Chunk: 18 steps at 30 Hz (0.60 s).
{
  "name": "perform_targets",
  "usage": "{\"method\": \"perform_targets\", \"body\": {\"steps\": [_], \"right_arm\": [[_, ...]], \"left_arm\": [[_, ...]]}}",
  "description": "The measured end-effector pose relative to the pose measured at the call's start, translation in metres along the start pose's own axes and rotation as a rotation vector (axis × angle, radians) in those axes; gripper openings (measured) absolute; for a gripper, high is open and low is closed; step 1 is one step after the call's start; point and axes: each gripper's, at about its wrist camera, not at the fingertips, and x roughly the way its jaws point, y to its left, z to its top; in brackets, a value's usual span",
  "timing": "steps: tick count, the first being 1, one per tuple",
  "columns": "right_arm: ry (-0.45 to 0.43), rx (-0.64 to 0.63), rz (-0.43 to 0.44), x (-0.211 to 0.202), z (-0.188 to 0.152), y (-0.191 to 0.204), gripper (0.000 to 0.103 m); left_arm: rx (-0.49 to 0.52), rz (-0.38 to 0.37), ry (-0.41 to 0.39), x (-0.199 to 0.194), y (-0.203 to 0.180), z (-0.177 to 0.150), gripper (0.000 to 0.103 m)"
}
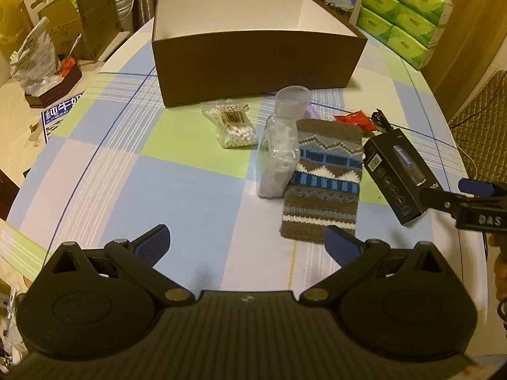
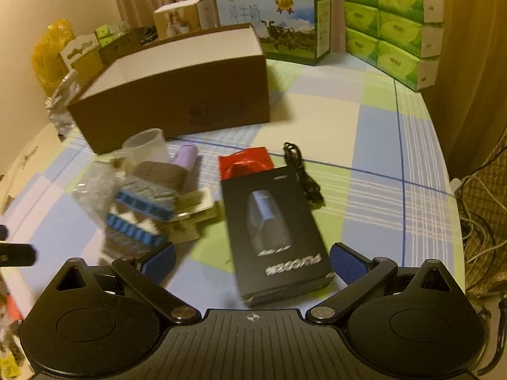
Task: Organize objects
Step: 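Grasp the black FLYCO box with the right gripper while the left gripper grasps the clear plastic container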
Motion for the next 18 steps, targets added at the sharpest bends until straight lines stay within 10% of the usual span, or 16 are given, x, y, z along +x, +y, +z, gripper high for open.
{"method": "perform_targets", "body": {"steps": [18], "right_arm": [[0.068, -0.073, -0.058, 0.044, -0.003, -0.01, 0.079]], "left_arm": [[0.024, 0.001, -0.057, 0.022, -0.01, 0.016, 0.099]]}}
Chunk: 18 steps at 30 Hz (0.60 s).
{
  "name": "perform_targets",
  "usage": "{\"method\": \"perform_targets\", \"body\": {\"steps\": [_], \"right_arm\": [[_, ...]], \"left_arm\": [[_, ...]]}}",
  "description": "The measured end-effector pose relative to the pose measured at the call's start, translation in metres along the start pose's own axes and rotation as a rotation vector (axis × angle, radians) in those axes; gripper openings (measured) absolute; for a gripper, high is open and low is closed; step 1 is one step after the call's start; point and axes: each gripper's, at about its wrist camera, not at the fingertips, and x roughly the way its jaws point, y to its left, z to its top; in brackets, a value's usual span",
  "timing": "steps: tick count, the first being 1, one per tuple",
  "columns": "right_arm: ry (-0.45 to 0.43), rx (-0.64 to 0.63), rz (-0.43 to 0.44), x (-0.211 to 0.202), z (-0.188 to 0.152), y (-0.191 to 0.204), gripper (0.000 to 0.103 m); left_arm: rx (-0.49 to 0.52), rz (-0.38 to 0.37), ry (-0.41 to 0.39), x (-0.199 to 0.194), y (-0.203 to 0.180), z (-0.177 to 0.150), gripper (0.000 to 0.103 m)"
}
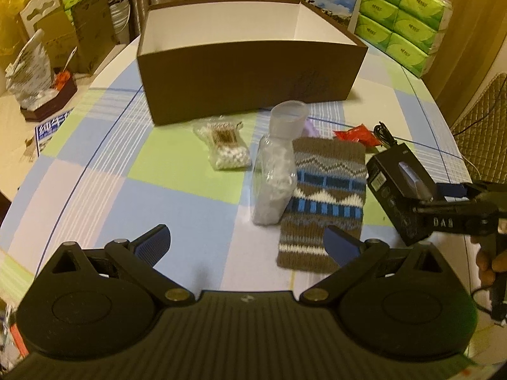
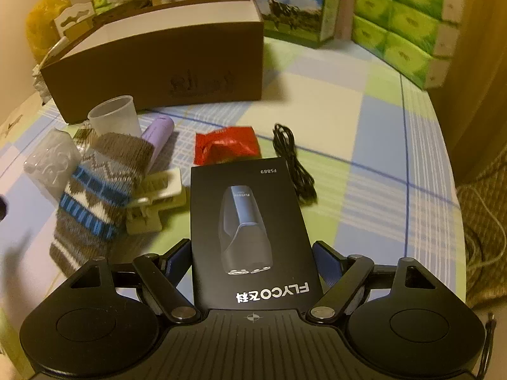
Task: Organize objects
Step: 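Grasp the black FLYCO box with the right gripper while the left gripper grasps the clear plastic container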
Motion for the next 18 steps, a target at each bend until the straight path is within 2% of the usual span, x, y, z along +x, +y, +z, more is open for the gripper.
{"method": "perform_targets", "body": {"steps": [4, 10, 14, 18], "right_arm": [[0.016, 0.024, 0.01, -0.011, -0.01, -0.002, 0.079], [0.038, 0.078, 0.014, -0.021, -0.016, -0.008, 0.079], [0.039, 0.103, 0.029, -0.024, -0.016, -0.011, 0.079], [0.039, 0.107, 0.033, -0.023, -0.015, -0.012, 0.08]], "left_arm": [[0.021, -0.01, -0.013, 0.009, -0.004, 0.01, 0.094], [0.056, -0.022, -0.035, 0.027, -0.013, 0.03, 0.08], [0.072, -0.032, -0.021, 0.044, -0.017, 0.041, 0.058], [0.079, -0.032, -0.005, 0.058, -0.02, 0.044, 0.045]]}}
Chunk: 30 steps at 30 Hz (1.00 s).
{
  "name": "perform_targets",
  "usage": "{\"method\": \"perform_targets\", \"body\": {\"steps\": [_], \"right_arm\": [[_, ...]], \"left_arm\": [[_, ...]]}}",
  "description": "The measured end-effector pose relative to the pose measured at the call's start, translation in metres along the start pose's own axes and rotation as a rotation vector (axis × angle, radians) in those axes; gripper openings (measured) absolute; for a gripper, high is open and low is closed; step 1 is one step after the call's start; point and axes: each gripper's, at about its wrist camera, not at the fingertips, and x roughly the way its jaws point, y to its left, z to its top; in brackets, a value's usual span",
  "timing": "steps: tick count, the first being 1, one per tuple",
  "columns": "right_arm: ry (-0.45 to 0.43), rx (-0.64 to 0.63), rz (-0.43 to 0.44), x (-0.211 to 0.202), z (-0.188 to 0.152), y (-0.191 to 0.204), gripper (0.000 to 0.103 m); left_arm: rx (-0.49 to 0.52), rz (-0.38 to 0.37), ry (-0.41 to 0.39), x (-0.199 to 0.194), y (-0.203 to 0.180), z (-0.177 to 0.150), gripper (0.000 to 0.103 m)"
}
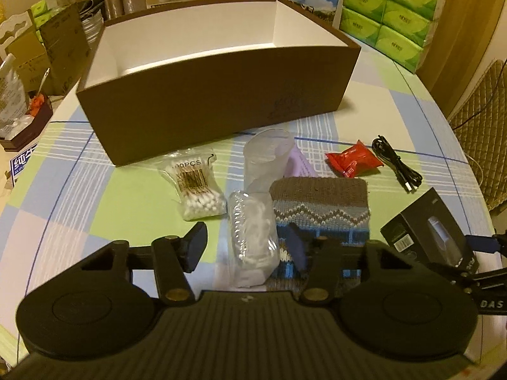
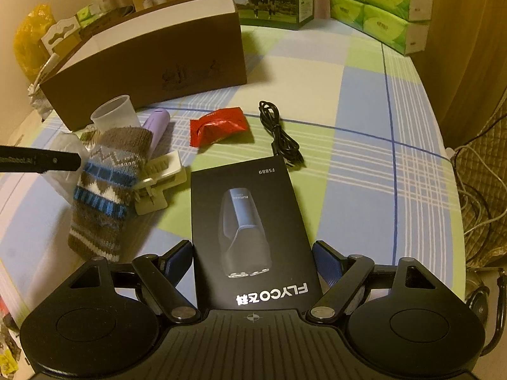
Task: Organize objects
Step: 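Grasp the black FLYCO box with the right gripper while the left gripper grasps the clear plastic container, then carry both items into the brown box while the left gripper releases the clear container inside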
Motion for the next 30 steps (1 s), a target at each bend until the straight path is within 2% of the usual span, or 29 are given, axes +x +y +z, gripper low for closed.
{"method": "perform_targets", "body": {"steps": [1, 2, 5, 20, 24, 30], "right_arm": [[-0.001, 0.0, 0.002, 0.001, 0.001, 0.0, 0.08], [-0.003, -0.002, 0.003, 0.001, 0.001, 0.0, 0.08], [-0.006, -0.018, 0.002, 0.004, 0.003, 0.001, 0.081], [0.016, -0.117, -0.007, 0.03, 0.01, 0.007, 0.082], [0.013, -0.141, -0.018, 0.029, 0.009, 0.01, 0.077], [0.028, -0.14, -0.042, 0.025, 0.006, 0.013, 0.076]], "left_arm": [[0.005, -0.001, -0.001, 0.002, -0.001, 0.0, 0.04], [0.009, -0.004, 0.001, 0.004, -0.001, -0.001, 0.029], [0.01, 0.004, -0.007, 0.004, -0.001, -0.004, 0.025], [-0.12, 0.102, -0.004, -0.035, 0.038, -0.041, 0.025], [-0.142, 0.114, -0.012, -0.046, 0.045, -0.048, 0.025], [-0.144, 0.102, -0.019, -0.059, 0.047, -0.052, 0.025]]}}
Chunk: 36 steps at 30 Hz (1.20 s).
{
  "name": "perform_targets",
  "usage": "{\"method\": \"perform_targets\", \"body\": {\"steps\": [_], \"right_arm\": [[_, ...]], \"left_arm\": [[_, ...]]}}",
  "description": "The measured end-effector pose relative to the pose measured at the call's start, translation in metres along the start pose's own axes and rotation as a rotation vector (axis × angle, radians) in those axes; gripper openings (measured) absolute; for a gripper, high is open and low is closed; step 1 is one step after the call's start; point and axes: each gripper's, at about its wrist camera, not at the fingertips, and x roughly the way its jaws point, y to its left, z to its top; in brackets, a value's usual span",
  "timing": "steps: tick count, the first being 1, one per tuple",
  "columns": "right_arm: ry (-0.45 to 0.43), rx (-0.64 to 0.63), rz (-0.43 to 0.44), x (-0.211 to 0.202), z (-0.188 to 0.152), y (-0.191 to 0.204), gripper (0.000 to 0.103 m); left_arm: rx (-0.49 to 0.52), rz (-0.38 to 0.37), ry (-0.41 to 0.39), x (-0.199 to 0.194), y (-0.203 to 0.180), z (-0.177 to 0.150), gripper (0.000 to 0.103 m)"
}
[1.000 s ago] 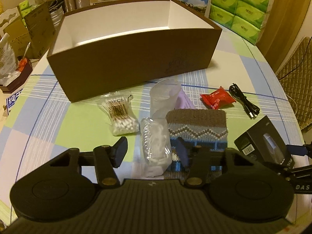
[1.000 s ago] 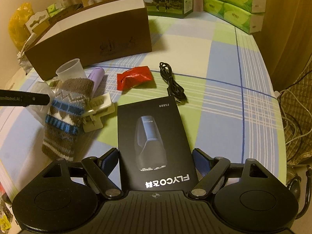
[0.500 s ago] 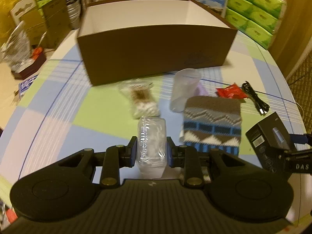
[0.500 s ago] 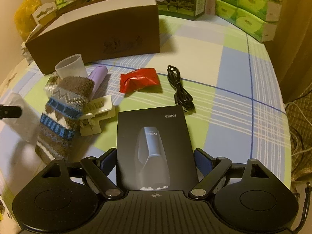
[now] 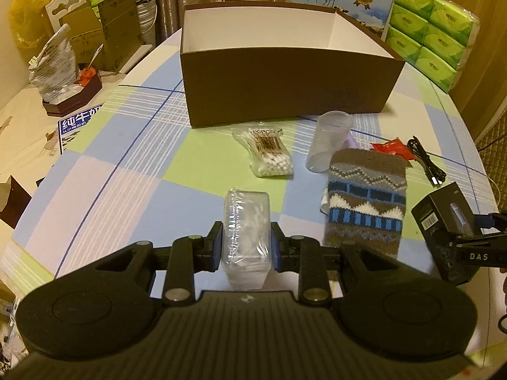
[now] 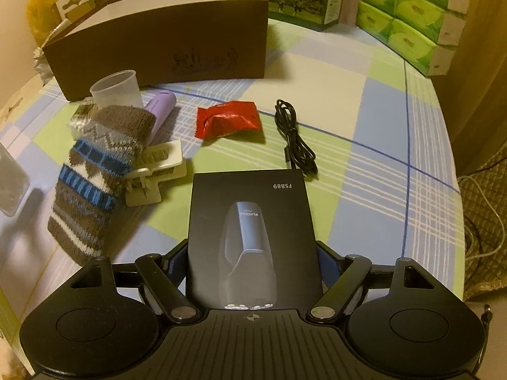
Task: Organize objects
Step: 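Carry both items into the brown box while the left gripper releases the clear container inside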
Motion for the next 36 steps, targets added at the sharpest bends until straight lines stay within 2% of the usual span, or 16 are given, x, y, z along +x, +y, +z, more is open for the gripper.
{"method": "perform_targets", "body": {"steps": [9, 16, 26, 32, 36], "right_arm": [[-0.028, 0.055, -0.008, -0.024, 0.01, 0.002, 0.076], [-0.099, 0.133, 0.025, -0.051, 0.044, 0.002, 0.076], [-0.236, 0.138, 0.127, -0.062, 0.141, 0.022, 0.076], [-0.308, 0.095, 0.165, -0.048, 0.207, 0.053, 0.076], [-0.323, 0.076, 0.173, -0.03, 0.242, 0.066, 0.076]], "left_arm": [[0.035, -0.053, -0.034, -0.009, 0.003, 0.02, 0.025], [0.06, -0.125, -0.078, -0.014, 0.01, 0.055, 0.025], [0.131, -0.199, -0.164, -0.015, 0.026, 0.132, 0.025], [0.159, -0.213, -0.191, 0.005, 0.033, 0.18, 0.025], [0.169, -0.212, -0.189, 0.026, 0.036, 0.212, 0.025]]}}
